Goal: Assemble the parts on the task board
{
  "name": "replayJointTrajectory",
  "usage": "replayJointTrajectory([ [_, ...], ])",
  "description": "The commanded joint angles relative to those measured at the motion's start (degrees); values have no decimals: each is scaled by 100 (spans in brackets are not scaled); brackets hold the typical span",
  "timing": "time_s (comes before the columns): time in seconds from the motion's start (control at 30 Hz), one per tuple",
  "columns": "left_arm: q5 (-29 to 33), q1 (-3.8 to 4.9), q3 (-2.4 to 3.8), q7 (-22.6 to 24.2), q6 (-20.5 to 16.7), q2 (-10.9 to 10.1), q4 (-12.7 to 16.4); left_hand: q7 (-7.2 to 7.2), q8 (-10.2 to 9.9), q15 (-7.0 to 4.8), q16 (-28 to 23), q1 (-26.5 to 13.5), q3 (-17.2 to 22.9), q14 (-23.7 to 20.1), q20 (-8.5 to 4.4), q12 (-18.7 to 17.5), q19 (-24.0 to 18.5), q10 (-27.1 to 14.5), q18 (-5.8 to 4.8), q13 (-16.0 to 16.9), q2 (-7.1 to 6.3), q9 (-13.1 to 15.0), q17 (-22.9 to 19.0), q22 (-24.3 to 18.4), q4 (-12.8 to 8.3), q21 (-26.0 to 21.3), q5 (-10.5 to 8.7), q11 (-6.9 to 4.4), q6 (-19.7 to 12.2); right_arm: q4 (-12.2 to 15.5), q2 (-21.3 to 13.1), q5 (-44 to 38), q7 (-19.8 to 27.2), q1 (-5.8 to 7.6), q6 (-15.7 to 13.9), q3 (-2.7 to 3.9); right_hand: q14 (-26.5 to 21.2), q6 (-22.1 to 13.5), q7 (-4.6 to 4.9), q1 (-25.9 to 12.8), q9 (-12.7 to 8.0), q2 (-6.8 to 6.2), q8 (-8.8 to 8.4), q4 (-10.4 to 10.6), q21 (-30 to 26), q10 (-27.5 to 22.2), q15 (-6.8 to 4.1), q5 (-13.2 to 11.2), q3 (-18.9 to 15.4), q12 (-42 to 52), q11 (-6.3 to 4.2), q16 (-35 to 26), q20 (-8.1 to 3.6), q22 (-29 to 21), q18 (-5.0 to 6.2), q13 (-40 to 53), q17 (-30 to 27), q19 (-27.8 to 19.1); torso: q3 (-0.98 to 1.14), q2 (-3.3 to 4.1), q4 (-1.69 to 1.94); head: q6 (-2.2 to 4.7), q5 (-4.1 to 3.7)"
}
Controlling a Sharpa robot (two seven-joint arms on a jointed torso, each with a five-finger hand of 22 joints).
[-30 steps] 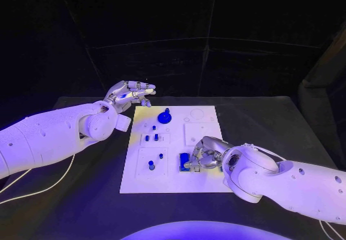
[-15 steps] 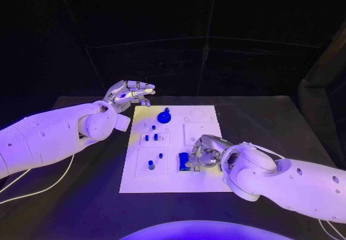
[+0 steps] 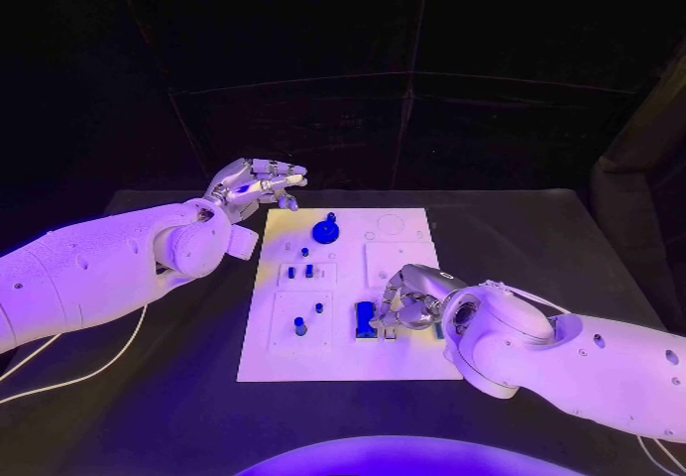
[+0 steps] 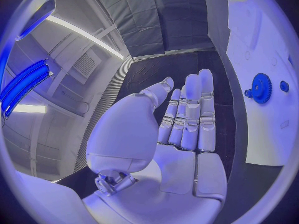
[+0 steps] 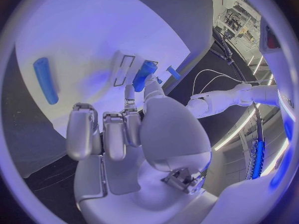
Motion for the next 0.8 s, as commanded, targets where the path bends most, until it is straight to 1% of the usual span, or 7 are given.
replayJointTrajectory([
  [0.03,19,10,4,19,55,-8,10,13,32,-10,8,-42,-24,-33,33,26,0,-32,79,0,6,7,-5,-9,-22,-17,33,-1,-46,100,-173,299,484,7,-402,2,478,-106,30,-70,-42,13,-95,0,-41,214,30,207,-68,-85,34,-24,28,-27,-73,762,935,-39,3,-4,-15,13,-4],
  [0.13,19,10,4,21,54,-15,10,13,32,-10,8,-42,-24,-33,33,26,0,-32,79,0,6,7,-5,-9,-22,-17,33,-1,-46,240,-507,500,659,11,-447,4,478,-281,113,22,-150,105,-342,-32,-44,198,84,348,-96,-131,102,-26,73,-29,-72,738,934,-43,-1,-7,-18,31,-26],
  [0.33,19,9,3,28,52,-22,19,13,32,-10,8,-42,-24,-33,33,26,0,-32,79,0,6,7,-5,-9,-22,-17,33,-1,-46,352,-1080,490,629,32,-246,6,478,-177,149,93,-264,212,-570,-59,-39,195,124,458,-143,-159,139,-26,123,-15,-72,728,938,-40,-2,-13,-49,39,-66],
  [0.43,19,8,3,31,55,-22,25,13,32,-10,8,-42,-24,-33,33,26,0,-32,79,0,6,7,-5,-9,-22,-17,33,-1,-46,378,-1272,278,516,36,-168,5,475,-40,131,64,-286,203,-610,-42,-45,191,119,562,-215,-177,126,-34,125,-25,-68,720,925,-46,2,-12,-55,46,-92],
  [0.57,19,6,2,34,59,-17,22,13,32,-10,8,-42,-24,-33,33,26,0,-32,79,0,6,7,-5,-9,-22,-17,33,-1,-46,401,-1439,-8,297,38,-10,4,475,108,91,-69,-273,182,-615,56,-50,195,94,527,-360,-183,94,-36,107,-32,-66,722,925,-49,7,-10,-48,60,-156],
  [0.6,19,6,1,34,61,-16,21,13,32,-10,8,-42,-24,-33,33,26,0,-32,79,0,6,7,-5,-9,-22,-17,33,-1,-46,400,-1460,-62,244,38,42,4,475,130,83,-96,-265,182,-612,81,-50,196,89,515,-386,-185,89,-36,103,-31,-66,722,925,-49,3,-9,-40,63,-170],
  [0.8,19,4,-4,35,71,-15,20,13,32,-10,8,-42,-24,-33,33,26,0,-32,79,0,6,7,-5,-9,-22,-17,33,-1,-46,339,-1476,-261,28,35,291,2,476,205,52,-168,-223,190,-597,172,-49,199,67,485,-471,-189,63,-36,84,-26,-67,724,928,-46,13,-3,-56,65,-185],
])
